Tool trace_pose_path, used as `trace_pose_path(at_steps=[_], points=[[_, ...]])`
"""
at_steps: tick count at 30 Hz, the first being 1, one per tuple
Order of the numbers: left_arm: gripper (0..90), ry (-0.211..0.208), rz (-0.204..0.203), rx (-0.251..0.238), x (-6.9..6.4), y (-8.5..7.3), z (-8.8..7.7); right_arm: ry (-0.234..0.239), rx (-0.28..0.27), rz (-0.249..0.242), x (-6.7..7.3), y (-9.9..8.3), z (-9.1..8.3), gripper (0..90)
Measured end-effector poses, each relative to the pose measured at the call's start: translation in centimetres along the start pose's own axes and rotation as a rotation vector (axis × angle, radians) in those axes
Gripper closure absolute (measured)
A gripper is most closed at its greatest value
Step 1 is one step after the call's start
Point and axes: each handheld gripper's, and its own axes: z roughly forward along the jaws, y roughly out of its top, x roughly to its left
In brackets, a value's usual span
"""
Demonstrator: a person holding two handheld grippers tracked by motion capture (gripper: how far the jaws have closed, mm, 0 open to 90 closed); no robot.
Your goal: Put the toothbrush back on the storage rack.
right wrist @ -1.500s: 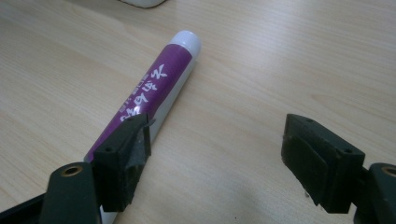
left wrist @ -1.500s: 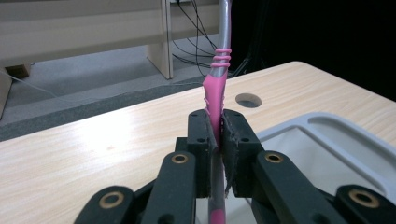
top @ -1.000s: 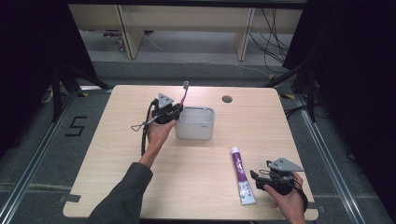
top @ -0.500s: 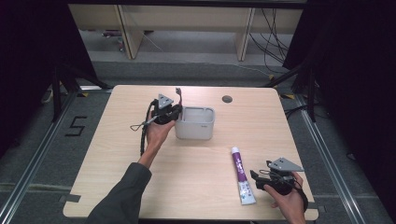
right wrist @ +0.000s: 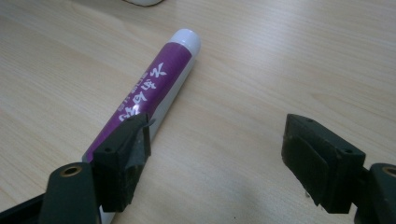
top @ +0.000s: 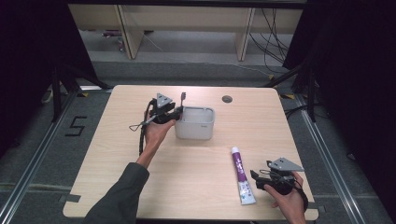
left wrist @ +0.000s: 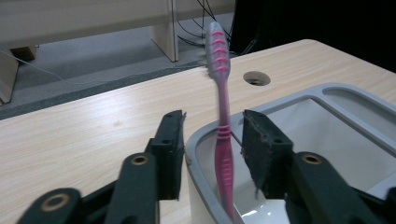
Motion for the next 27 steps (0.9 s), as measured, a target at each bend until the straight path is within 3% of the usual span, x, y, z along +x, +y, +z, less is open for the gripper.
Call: trace_pose_path(at_steps=[3,12,15,23,24,27], points=[[54.4,0.004,-0.005,-0.009,-0.1,0.2,-0.3,0.011,0.011,0.02,0.1,0.0,0.0,25.1],[44.5,0.013,0.009,0.005,-0.3,0.5,-1.3,0.003,0.006,0.017,0.1,0.0,0.0,25.1],[42.7,0.003,0.007,0.017,-0.5,0.6,-1.8,-0.009,-0.006,-0.007,-0.1,0.0,0.0,25.1],[37.8,-0.023,0.023,0.031,-1.0,1.2,-3.7,-0.012,-0.006,-0.005,-0.1,0.0,0.0,25.1],[36.8,-0.026,0.023,0.03,-1.1,1.2,-3.9,-0.003,0.008,0.034,0.2,0.0,-0.1,25.1],[36.6,-0.035,0.02,0.004,-1.3,1.2,-4.9,-0.005,0.008,0.036,0.2,0.0,-0.1,25.1]])
